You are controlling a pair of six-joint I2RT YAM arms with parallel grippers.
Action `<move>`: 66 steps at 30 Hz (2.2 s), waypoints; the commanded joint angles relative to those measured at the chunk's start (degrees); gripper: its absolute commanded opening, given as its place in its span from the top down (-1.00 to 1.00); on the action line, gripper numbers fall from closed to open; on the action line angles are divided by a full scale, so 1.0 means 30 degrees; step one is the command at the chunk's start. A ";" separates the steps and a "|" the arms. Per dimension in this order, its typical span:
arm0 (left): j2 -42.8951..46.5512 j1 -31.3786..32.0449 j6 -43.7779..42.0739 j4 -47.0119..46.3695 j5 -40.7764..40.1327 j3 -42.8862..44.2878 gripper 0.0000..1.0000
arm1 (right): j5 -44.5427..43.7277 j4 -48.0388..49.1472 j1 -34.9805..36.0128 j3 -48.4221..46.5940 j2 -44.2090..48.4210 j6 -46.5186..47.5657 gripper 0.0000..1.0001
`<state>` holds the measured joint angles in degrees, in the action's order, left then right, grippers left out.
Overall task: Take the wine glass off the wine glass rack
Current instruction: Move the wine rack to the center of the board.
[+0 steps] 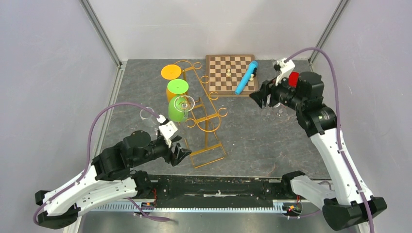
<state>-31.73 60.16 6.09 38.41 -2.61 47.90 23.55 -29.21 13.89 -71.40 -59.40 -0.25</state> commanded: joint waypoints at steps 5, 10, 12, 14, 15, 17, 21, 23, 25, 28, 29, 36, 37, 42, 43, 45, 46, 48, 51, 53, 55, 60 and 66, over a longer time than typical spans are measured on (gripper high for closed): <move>0.1456 -0.0074 0.0818 -0.0969 -0.1529 -0.0219 -0.45 | 0.2731 0.2382 0.2786 0.3783 0.3198 0.2653 -0.32; 0.2619 -0.0088 0.0900 -0.1243 -0.2811 -0.0343 -0.40 | 0.4185 0.3973 0.4173 0.6940 0.5056 0.3726 -0.36; 0.3074 -0.0103 0.0928 -0.1427 -0.3351 -0.0437 -0.40 | 0.4746 0.5561 0.4503 0.8459 0.5680 0.3596 -0.39; 0.3425 -0.0103 0.0952 -0.1470 -0.3977 -0.0523 -0.39 | 0.5156 0.7222 0.4727 0.9565 0.6018 0.3015 -0.40; 0.3546 -0.0130 0.0959 -0.1470 -0.4316 -0.0530 -0.39 | 0.5413 0.8386 0.4813 1.0105 0.6136 0.2497 -0.40; 0.3693 -0.0159 0.0988 -0.1467 -0.4746 -0.0556 -0.39 | 0.5458 1.0668 0.5017 1.1359 0.6382 0.1659 -0.40; 0.3860 -0.0234 0.1047 -0.1497 -0.5093 -0.0629 -0.39 | 0.5885 1.5350 0.5638 1.3779 0.6631 0.0426 -0.40; 0.3841 -0.0248 0.1005 -0.1496 -0.5326 -0.0642 -0.39 | 0.5890 1.6940 0.6100 1.4468 0.6280 0.0116 -0.41; 0.3797 -0.0278 0.0992 -0.1496 -0.5515 -0.0656 -0.40 | 0.6089 1.8215 0.6707 1.4825 0.5655 0.0092 -0.40; 0.3806 -0.0337 0.0959 -0.1482 -0.5547 -0.0666 -0.39 | 0.6037 1.9258 0.7710 1.4779 0.4589 0.0457 -0.40; 0.3824 -0.0337 0.0945 -0.1467 -0.5545 -0.0673 -0.39 | 0.6036 1.9669 0.8025 1.4761 0.4197 0.0720 -0.40; 0.4228 -0.0367 0.0989 -0.1463 -0.5611 -0.0728 -0.39 | 0.6964 2.2987 0.8773 1.4585 0.1696 0.0852 -0.37; 0.4301 -0.0370 0.0989 -0.1481 -0.5633 -0.0730 -0.39 | 0.7017 2.3742 0.8838 1.4549 0.1258 0.0597 -0.37; 0.4327 -0.0366 0.0959 -0.1442 -0.5685 -0.0761 -0.40 | 0.7283 2.6792 0.9319 1.4365 -0.0676 -0.0736 -0.34; 0.4306 -0.0366 0.0959 -0.1437 -0.5692 -0.0745 -0.40 | 0.7199 2.7244 0.9450 1.4350 -0.0944 -0.0881 -0.33; 0.4293 -0.0366 0.0959 -0.1416 -0.5699 -0.0788 -0.40 | 0.7093 2.8130 0.9678 1.4292 -0.1523 -0.1200 -0.33; 0.4298 -0.0366 0.0945 -0.1408 -0.5706 -0.0790 -0.40 | 0.7091 2.8470 0.9782 1.4213 -0.1716 -0.1292 -0.32; 0.4309 -0.0366 0.0959 -0.1446 -0.5697 -0.0787 -0.40 | 0.7149 2.8746 1.0019 1.3953 -0.2201 -0.1383 -0.28; 0.4245 -0.0366 0.0959 -0.1418 -0.5692 -0.0787 -0.40 | 0.7157 2.9350 1.0436 1.3652 -0.2889 -0.1583 -0.23; 0.4203 -0.0370 0.0953 -0.1408 -0.5694 -0.0790 -0.40 | 0.7037 2.9728 1.0651 1.3498 -0.3285 -0.1711 -0.22; 0.4217 -0.0366 0.0957 -0.1408 -0.5747 -0.0791 -0.40 | 0.6846 3.0069 1.0791 1.3358 -0.3683 -0.1787 -0.21; 0.4193 -0.0367 0.0933 -0.1408 -0.5866 -0.0818 -0.40 | 0.6631 3.0624 1.1106 1.2803 -0.4693 -0.2098 -0.08; 0.4076 -0.0377 0.0930 -0.1415 -0.5896 -0.0848 -0.40 | 0.6309 3.0648 1.1204 1.2380 -0.5262 -0.1989 0.09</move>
<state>-19.11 59.33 6.09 36.47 -19.20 45.60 43.16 58.72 46.87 -31.35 -74.56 -6.02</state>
